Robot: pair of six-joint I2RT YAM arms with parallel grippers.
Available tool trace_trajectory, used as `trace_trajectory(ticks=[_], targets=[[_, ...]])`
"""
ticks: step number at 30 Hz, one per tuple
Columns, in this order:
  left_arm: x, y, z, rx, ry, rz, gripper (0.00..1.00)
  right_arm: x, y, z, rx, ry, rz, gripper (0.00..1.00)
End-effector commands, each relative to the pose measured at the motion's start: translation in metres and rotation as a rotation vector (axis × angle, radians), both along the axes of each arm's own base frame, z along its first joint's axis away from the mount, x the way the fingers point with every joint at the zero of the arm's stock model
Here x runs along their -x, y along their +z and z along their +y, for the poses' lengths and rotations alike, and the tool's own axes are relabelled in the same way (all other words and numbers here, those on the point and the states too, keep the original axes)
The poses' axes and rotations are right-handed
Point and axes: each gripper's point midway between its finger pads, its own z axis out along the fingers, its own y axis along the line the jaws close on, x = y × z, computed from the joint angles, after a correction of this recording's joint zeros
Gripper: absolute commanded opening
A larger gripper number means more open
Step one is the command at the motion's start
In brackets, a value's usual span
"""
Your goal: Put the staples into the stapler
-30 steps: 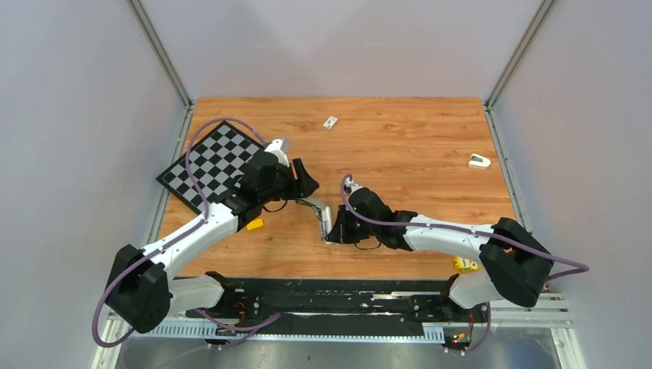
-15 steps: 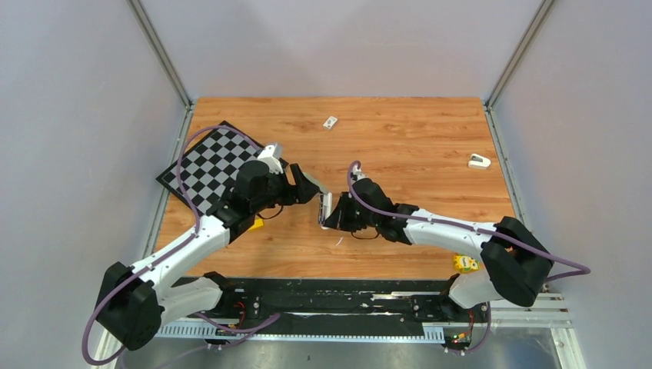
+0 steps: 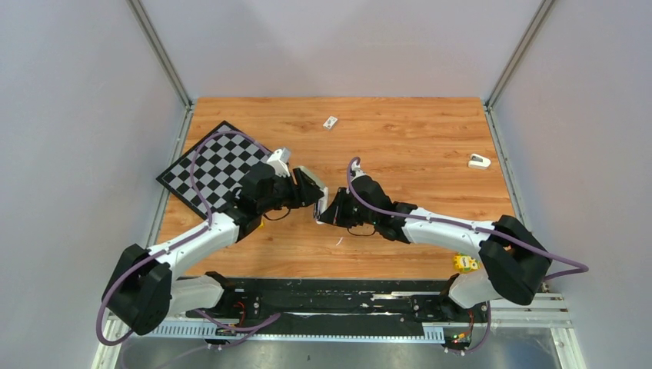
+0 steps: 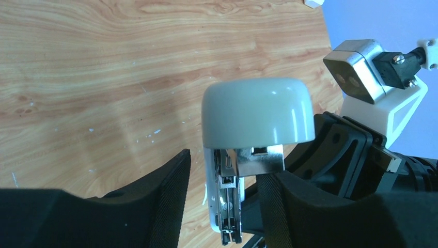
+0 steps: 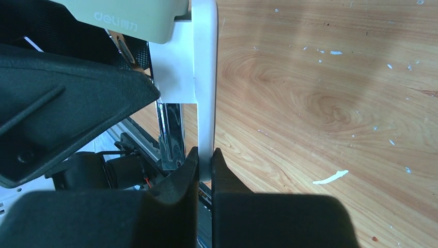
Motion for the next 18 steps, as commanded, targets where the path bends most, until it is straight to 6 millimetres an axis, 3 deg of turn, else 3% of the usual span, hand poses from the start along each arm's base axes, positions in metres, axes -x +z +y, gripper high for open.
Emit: trace_trajectory(ticks=[1,11,18], targets=[[-0.001,0.007,-0.009,0.029,-0.03,-0.025,0.47,-0.011,0.018,0.007,-0.052,-0.019,-0.032,0.0],[-0.002,0.002,-0.013,0.024,-0.037,-0.012,0.23,-0.015,0.013,0.004,-0.048,-0.018,-0.025,0.01],[-0.023,-0.008,-0.006,-0.071,0.026,-0.032,0.16,-0.016,0.0,-0.014,0.016,-0.042,-0.011,0.36]])
